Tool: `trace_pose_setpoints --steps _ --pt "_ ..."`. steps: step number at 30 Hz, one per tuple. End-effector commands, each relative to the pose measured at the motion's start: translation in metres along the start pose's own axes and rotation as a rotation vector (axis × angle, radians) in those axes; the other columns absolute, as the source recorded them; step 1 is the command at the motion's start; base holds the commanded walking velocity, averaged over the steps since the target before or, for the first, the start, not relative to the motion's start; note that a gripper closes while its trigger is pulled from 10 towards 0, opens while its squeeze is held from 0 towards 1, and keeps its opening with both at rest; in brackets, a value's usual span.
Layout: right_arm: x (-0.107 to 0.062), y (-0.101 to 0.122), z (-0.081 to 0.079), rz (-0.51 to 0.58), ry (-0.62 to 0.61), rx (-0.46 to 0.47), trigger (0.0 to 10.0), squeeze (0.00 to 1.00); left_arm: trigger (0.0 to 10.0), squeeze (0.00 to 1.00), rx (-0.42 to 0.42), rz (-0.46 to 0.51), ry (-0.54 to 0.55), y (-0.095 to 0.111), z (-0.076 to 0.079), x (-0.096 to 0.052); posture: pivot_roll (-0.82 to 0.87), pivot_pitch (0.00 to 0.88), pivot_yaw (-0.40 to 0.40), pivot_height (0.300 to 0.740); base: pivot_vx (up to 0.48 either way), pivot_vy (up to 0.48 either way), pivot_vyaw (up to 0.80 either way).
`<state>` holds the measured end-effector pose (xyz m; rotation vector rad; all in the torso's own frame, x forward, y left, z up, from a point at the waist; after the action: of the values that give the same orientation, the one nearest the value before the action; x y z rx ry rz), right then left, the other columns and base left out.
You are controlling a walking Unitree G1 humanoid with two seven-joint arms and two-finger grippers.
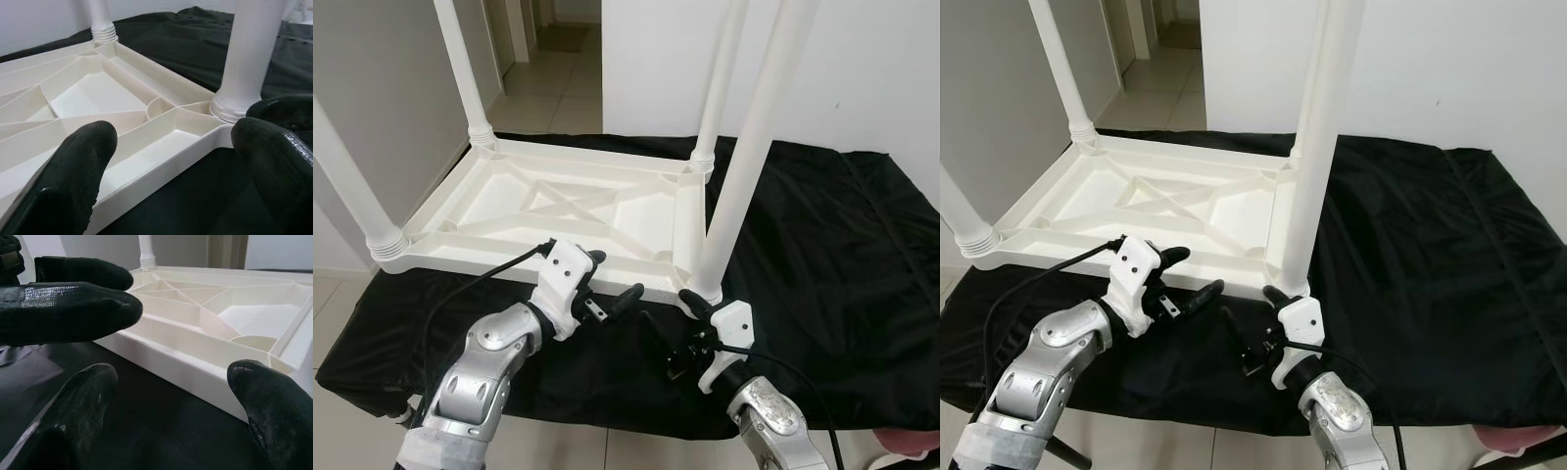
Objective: Building children table
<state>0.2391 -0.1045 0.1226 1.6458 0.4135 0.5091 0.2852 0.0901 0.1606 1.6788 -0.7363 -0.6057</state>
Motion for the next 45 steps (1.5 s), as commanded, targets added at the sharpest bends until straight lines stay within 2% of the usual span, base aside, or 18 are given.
trace_pose_setpoints --steps 1,5,8,10,16,18,22,27,31,33,35,37,38,39,45 --pt "0.003 -0.002 0.001 -0.009 0.005 0.020 10.0 0.00 10.0 0.00 0.015 -0.015 0.134 -0.002 -0.009 0.000 -0.06 0.000 0.018 0.740 0.000 0.000 0.00" --pt "0.012 0.000 0.014 0.003 -0.015 -0.002 10.0 0.00 10.0 0.00 0.034 -0.004 0.129 -0.001 -0.011 -0.001 -0.06 0.000 0.024 0.740 0.000 0.000 0.00" --pt "0.013 0.000 0.016 0.005 -0.017 -0.003 10.0 0.00 10.0 0.00 0.034 -0.003 0.126 -0.001 -0.011 -0.001 -0.06 0.000 0.024 0.740 0.000 0.000 0.00" --pt "0.018 0.002 0.027 0.013 -0.052 -0.010 10.0 0.00 10.0 0.00 0.025 -0.054 0.071 -0.012 -0.007 -0.001 -0.07 0.000 0.040 0.740 0.000 0.000 0.00" --pt "0.022 0.003 0.031 0.016 -0.058 -0.006 10.0 0.00 10.0 0.00 0.047 -0.104 0.013 -0.022 -0.004 -0.002 -0.08 0.000 0.054 0.740 0.000 0.000 0.00" --pt "0.024 0.004 0.035 0.028 -0.082 -0.006 10.0 0.00 10.0 0.00 0.080 -0.125 -0.024 -0.026 -0.004 -0.004 -0.09 0.000 0.068 0.740 0.000 0.000 0.00" --pt "0.025 0.005 0.037 0.032 -0.093 -0.009 10.0 0.00 10.0 0.00 0.089 -0.132 -0.034 -0.027 -0.005 -0.004 -0.09 0.000 0.071 0.740 0.000 0.000 0.00" --pt "0.024 0.008 0.063 0.072 -0.286 -0.006 10.0 0.00 10.0 0.00 0.168 -0.178 -0.078 -0.037 -0.017 -0.012 -0.09 0.000 0.102 0.740 0.000 0.000 0.00" --pt "0.024 0.008 0.066 0.075 -0.304 -0.009 10.0 0.00 10.0 0.00 0.174 -0.183 -0.080 -0.038 -0.020 -0.012 -0.09 0.000 0.102 0.740 0.000 0.000 0.00" --pt "0.020 0.006 0.077 0.081 -0.373 -0.013 10.0 0.00 10.0 0.00 0.179 -0.183 -0.084 -0.037 -0.025 -0.010 -0.10 0.000 0.109 0.740 0.000 0.000 0.00" --pt "0.019 0.006 0.080 0.083 -0.392 -0.015 10.0 0.00 10.0 0.00 0.181 -0.182 -0.085 -0.037 -0.027 -0.010 -0.10 0.000 0.112 0.740 0.000 0.000 0.00" --pt "0.010 0.005 0.095 0.087 -0.489 -0.023 10.0 0.00 10.0 0.00 0.181 -0.185 -0.082 -0.038 -0.030 -0.009 -0.10 0.000 0.117 0.740 0.000 0.000 0.00" --pt "0.010 0.005 0.095 0.087 -0.489 -0.023 10.0 0.00 10.0 0.00 0.181 -0.185 -0.082 -0.038 -0.030 -0.009 -0.10 0.000 0.117 0.740 0.000 0.000 0.00" --pt "0.003 0.004 0.105 0.082 -0.563 -0.046 10.0 0.00 10.0 0.00 0.188 -0.189 -0.080 -0.041 -0.033 -0.008 -0.10 0.000 0.120 0.740 0.000 0.000 0.00" --pt "-0.001 0.003 0.110 0.089 -0.602 -0.050 10.0 0.00 10.0 0.00 0.191 -0.184 -0.080 -0.041 -0.035 -0.007 -0.10 0.000 0.118 0.740 0.000 0.000 0.00"
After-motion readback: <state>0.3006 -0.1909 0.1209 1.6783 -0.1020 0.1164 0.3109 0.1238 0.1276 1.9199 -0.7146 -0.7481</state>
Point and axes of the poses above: a point about 5 cm out from each wrist's last joint towards the gripper, its own x axis pointing out of the wrist towards the gripper, its own y axis along the axis of the wrist's last joint, z = x × y, the point moved 1 cm from there along x, pointing out of the wrist towards the gripper, and after that the axes turned 4 degrees about x, right-handed, at the moved point
